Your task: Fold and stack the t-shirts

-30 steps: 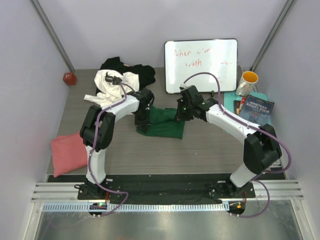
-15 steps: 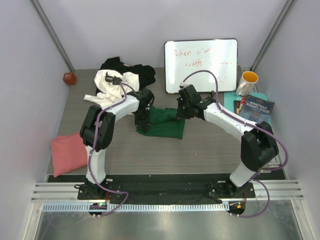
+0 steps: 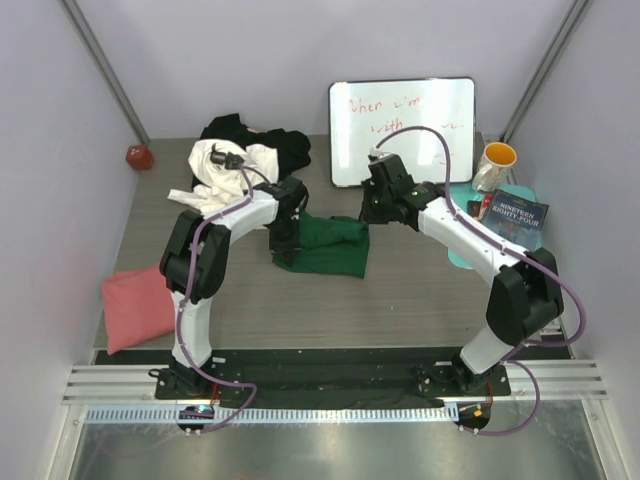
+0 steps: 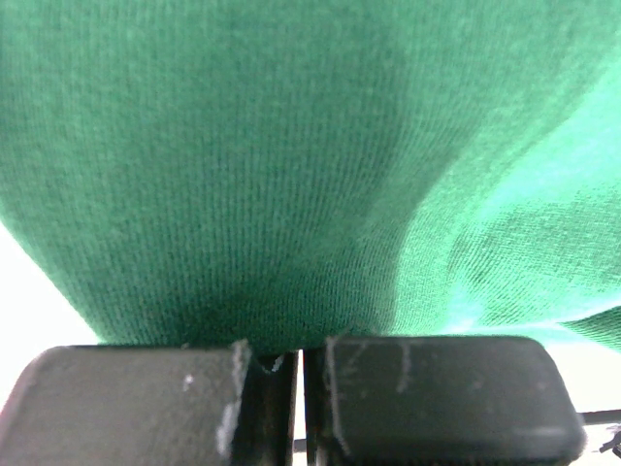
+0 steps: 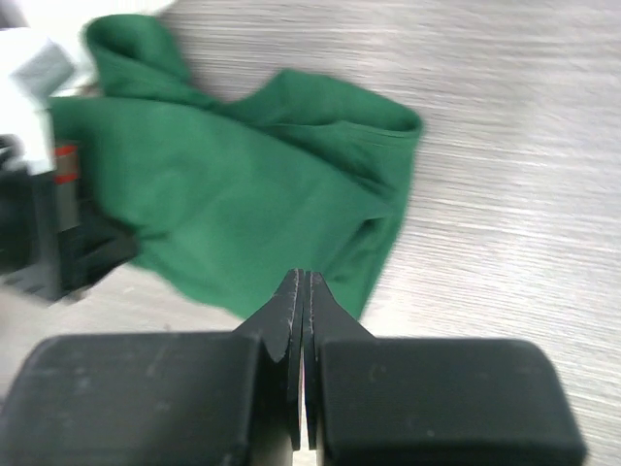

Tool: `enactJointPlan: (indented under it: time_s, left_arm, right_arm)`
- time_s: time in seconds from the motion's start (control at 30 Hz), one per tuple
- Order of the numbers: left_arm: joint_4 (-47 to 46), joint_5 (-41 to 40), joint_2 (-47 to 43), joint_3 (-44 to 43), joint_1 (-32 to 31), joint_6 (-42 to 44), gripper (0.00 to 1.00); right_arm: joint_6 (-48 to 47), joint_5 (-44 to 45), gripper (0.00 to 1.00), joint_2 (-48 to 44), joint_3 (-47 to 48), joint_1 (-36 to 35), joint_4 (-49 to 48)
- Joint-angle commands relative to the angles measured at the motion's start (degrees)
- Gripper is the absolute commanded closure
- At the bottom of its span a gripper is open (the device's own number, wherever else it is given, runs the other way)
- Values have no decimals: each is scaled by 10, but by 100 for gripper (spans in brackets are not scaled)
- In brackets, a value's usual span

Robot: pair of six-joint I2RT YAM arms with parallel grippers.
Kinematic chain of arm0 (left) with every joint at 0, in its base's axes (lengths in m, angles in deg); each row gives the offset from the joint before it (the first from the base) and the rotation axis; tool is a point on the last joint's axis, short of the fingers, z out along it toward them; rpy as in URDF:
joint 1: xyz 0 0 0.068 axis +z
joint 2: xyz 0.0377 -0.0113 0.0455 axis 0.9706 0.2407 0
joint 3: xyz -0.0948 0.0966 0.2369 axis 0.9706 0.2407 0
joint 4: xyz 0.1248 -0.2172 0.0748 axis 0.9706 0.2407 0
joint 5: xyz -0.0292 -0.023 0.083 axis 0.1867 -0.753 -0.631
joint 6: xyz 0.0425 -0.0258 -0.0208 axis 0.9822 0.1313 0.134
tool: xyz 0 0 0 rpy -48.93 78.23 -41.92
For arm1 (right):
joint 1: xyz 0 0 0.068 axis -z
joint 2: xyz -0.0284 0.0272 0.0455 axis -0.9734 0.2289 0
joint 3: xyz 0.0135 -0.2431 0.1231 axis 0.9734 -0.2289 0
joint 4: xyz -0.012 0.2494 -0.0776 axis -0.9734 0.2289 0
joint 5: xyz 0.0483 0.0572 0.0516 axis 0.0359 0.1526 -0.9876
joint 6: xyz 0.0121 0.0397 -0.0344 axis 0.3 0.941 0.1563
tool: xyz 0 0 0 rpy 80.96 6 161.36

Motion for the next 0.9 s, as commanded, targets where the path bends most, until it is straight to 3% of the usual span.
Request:
enactJointPlan:
  time_s: [0.0,0.23,0.87]
  left_arm:
    - [27,-26,21,9,6,9,100]
    - [25,-22,19,11,6,5,100]
    - [12,-22,1,29,5,-3,100]
  right_arm:
    - [-19,-62,99,-45,34,-40,9]
    - [-7,-75,99,6,15,-95,-12]
    - [-16,-9,99,154,39,-104,-51]
